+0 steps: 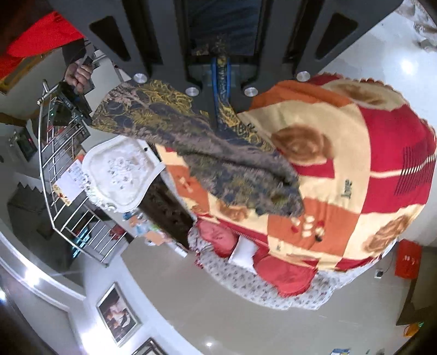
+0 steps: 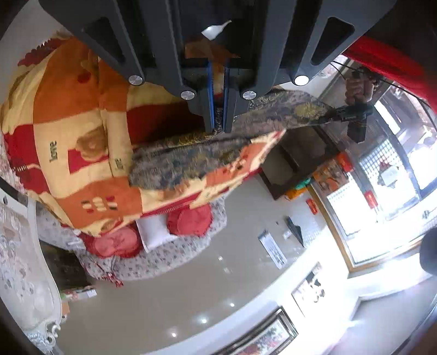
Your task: Fold small clothes
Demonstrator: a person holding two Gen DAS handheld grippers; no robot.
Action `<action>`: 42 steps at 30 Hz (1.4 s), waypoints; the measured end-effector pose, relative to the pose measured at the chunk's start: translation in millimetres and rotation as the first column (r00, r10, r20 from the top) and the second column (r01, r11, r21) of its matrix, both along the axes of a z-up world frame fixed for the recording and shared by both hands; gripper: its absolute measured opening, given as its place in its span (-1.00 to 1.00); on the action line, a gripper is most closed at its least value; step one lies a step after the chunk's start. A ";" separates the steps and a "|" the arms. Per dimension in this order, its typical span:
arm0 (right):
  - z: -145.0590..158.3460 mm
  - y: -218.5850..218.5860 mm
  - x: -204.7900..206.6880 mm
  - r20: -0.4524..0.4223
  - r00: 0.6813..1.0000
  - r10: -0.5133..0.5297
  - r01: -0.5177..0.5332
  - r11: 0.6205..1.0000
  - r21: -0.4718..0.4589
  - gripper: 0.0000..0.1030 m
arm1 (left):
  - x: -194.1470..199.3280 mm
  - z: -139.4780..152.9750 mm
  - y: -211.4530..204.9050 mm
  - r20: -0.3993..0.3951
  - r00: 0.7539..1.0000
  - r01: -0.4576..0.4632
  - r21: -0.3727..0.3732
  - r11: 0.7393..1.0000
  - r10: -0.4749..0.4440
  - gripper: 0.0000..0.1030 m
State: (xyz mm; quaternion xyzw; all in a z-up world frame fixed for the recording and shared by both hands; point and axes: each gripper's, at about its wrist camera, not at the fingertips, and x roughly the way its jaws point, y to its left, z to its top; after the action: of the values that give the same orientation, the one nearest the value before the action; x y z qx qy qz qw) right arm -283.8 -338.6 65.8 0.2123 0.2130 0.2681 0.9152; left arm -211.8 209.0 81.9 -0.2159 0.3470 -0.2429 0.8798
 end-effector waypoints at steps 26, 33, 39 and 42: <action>-125.6 -20.8 256.7 -0.336 0.908 -0.249 0.250 0.967 -0.043 -0.76 | 268.2 -94.9 -26.8 -0.197 0.929 -0.306 0.062 0.950 0.312 -0.92; -116.2 -14.5 323.1 -0.337 0.902 -0.269 0.249 0.963 -0.103 -0.76 | 343.1 -93.9 -31.0 -0.172 0.921 -0.330 0.126 0.935 0.348 -0.92; -122.4 -3.5 384.0 -0.358 0.888 -0.291 0.243 0.955 -0.172 -0.76 | 396.7 -115.8 -37.7 -0.175 0.901 -0.361 0.209 0.909 0.398 -0.92; -132.9 2.4 403.7 -0.373 0.876 -0.307 0.240 0.946 -0.217 -0.76 | 407.7 -138.7 -42.5 -0.212 0.887 -0.353 0.266 0.897 0.411 -0.88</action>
State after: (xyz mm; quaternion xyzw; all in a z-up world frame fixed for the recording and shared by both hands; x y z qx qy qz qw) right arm 119.9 -336.2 -67.2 0.2149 0.3852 0.0679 0.8949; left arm 195.9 166.4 -56.9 -0.2117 0.4354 0.0067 0.8750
